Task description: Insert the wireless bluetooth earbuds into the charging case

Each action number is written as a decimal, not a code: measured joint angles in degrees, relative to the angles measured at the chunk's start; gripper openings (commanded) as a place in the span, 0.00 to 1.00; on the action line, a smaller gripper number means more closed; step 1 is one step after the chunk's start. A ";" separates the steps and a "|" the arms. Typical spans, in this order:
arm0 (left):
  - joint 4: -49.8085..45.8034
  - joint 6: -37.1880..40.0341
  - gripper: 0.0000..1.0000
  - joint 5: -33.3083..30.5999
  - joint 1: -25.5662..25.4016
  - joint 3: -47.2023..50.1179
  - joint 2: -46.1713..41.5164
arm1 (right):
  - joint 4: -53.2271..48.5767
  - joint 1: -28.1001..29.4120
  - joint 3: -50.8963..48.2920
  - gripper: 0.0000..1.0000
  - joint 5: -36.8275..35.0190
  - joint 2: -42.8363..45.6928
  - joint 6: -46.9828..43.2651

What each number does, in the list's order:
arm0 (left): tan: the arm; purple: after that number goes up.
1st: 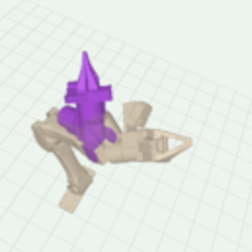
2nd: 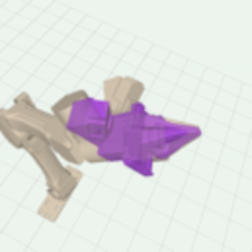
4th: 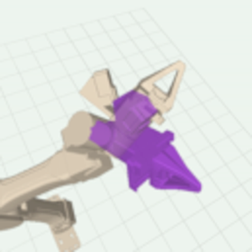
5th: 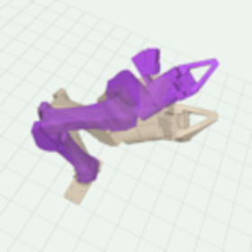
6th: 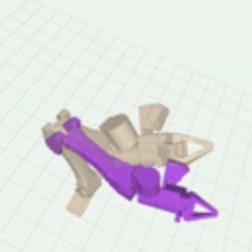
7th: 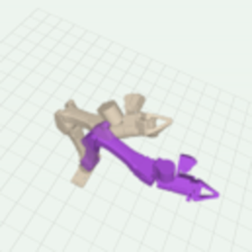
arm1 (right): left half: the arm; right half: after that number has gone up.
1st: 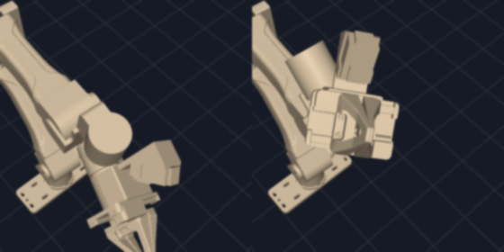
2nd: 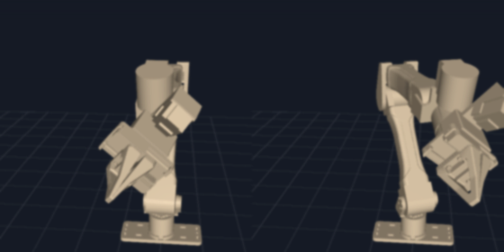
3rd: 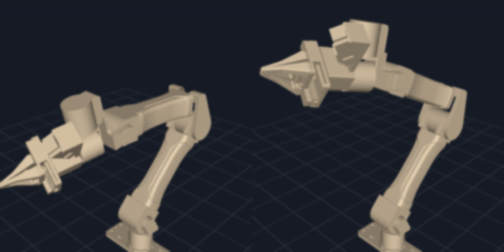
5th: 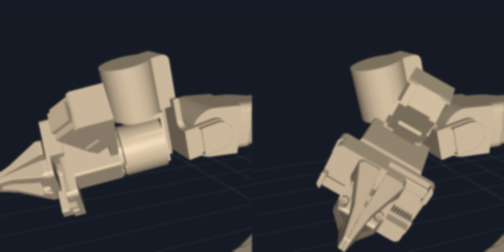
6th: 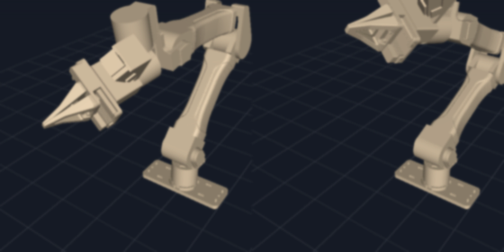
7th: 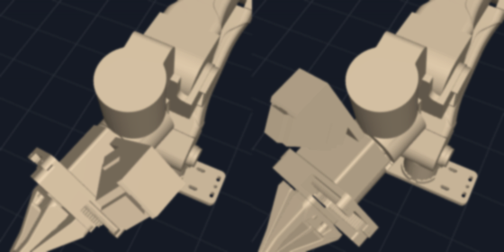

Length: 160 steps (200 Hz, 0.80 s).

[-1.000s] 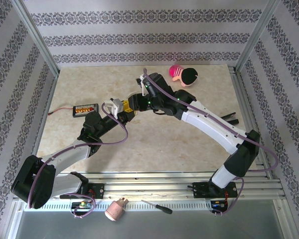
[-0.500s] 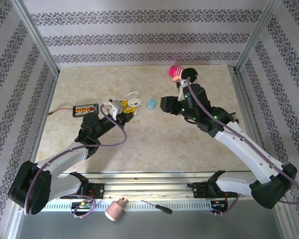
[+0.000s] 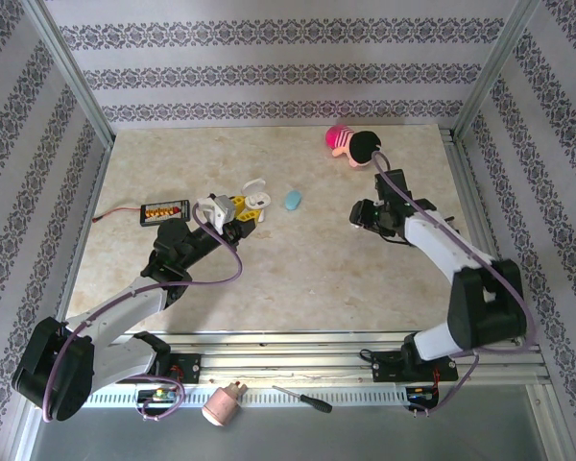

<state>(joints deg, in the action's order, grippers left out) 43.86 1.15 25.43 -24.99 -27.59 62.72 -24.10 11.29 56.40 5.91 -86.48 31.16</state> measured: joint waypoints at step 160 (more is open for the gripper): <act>-1.25 -0.59 0.17 0.55 0.00 0.00 0.94 | 3.32 -1.01 13.92 0.51 4.09 -24.30 -4.61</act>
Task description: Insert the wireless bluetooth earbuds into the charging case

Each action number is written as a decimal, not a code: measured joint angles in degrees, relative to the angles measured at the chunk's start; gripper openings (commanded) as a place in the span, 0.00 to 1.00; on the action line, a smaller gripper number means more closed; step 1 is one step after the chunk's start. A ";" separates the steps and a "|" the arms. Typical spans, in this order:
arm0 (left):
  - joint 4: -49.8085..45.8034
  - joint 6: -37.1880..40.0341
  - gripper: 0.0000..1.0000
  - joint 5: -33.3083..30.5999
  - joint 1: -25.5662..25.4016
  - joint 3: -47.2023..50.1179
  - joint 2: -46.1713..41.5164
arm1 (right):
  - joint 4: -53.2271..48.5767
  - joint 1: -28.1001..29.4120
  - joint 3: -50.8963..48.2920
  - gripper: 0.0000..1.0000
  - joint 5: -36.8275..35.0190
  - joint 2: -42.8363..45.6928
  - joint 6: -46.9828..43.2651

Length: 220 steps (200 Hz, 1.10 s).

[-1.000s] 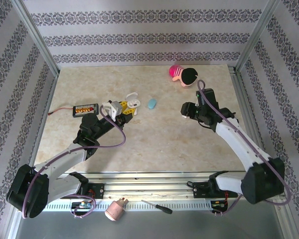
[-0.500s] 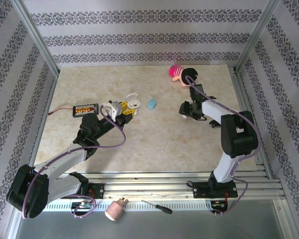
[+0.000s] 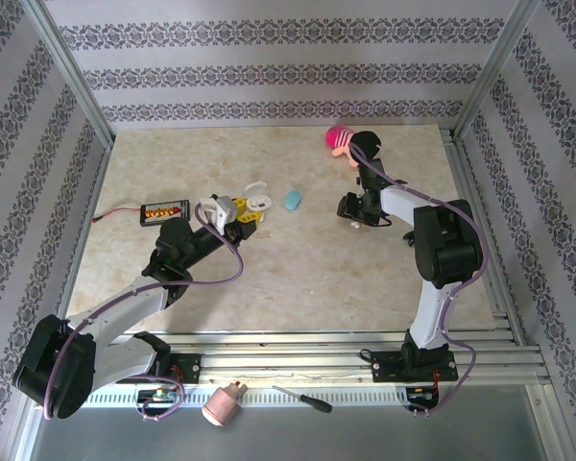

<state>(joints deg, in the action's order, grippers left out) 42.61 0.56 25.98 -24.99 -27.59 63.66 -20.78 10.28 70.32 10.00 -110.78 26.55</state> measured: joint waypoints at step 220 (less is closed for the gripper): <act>-0.02 -2.05 0.17 0.66 0.00 0.00 -0.92 | -1.62 1.44 -0.83 0.52 -1.95 3.96 -4.07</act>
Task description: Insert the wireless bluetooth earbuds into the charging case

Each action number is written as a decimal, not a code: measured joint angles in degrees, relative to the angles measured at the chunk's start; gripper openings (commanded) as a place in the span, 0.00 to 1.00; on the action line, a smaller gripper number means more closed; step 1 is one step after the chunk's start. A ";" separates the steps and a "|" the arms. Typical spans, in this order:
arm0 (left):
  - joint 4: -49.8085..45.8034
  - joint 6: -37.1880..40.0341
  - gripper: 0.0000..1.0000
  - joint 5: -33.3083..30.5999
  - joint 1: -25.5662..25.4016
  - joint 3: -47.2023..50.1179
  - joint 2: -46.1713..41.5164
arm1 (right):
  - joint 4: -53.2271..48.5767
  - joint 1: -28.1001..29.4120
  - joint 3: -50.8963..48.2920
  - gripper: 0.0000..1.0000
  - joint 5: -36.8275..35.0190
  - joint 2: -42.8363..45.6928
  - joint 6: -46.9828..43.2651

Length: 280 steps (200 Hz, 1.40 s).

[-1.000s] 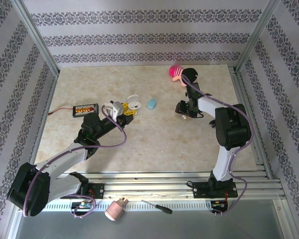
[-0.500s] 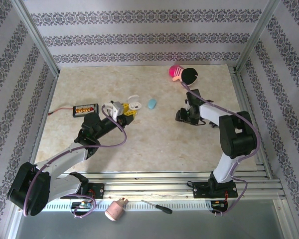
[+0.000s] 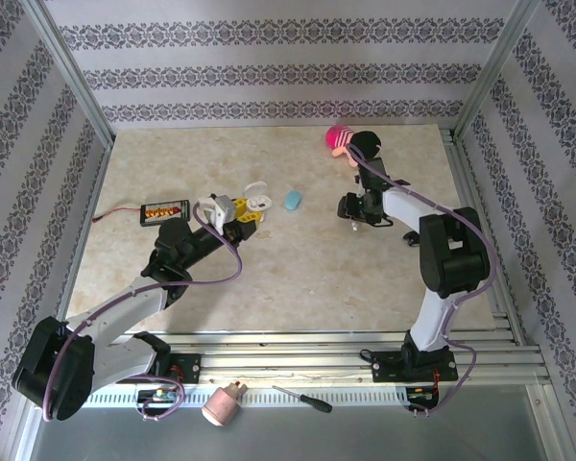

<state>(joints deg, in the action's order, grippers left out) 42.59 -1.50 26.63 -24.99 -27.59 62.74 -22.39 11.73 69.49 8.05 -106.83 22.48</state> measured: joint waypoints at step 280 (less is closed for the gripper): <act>-1.92 -0.44 0.16 -2.29 0.00 2.10 -5.53 | -18.08 14.08 6.97 0.35 -28.87 -0.22 -14.47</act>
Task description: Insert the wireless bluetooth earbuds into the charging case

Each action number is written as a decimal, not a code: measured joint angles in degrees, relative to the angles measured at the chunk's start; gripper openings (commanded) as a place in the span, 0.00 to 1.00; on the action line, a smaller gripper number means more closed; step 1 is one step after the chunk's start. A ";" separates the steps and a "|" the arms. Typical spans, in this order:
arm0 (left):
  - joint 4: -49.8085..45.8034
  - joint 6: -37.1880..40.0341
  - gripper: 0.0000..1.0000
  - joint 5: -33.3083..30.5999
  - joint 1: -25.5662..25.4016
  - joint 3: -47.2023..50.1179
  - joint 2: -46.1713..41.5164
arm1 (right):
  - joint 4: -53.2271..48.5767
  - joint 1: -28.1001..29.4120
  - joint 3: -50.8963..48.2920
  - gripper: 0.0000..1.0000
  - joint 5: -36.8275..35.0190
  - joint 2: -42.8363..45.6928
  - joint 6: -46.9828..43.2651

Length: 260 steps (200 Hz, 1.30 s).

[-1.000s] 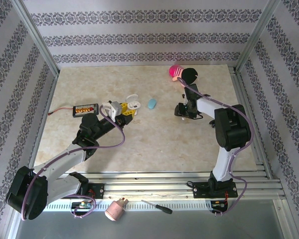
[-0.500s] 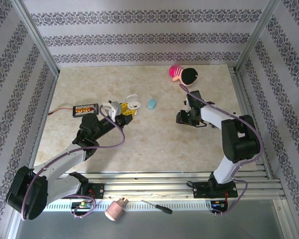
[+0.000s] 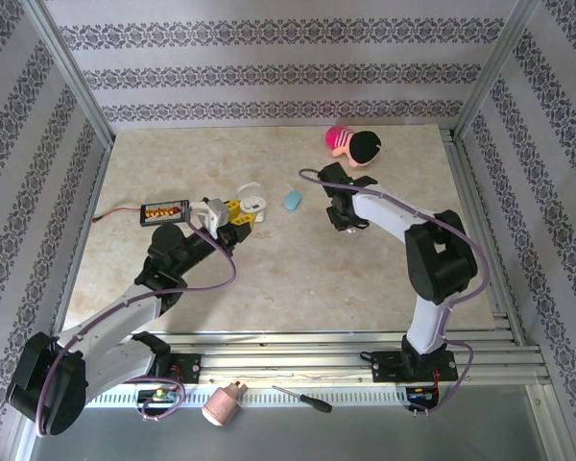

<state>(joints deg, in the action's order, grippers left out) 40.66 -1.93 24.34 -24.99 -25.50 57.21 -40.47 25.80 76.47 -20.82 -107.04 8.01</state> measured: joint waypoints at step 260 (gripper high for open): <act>-1.33 0.02 0.16 -1.95 0.00 1.18 -2.08 | -3.48 2.60 4.68 0.26 -8.63 -12.26 -5.03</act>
<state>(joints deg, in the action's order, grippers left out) 39.33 -1.91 22.39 -24.99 -24.32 55.13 -43.94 28.40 81.14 -29.45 -119.31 2.98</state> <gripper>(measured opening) 0.302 0.264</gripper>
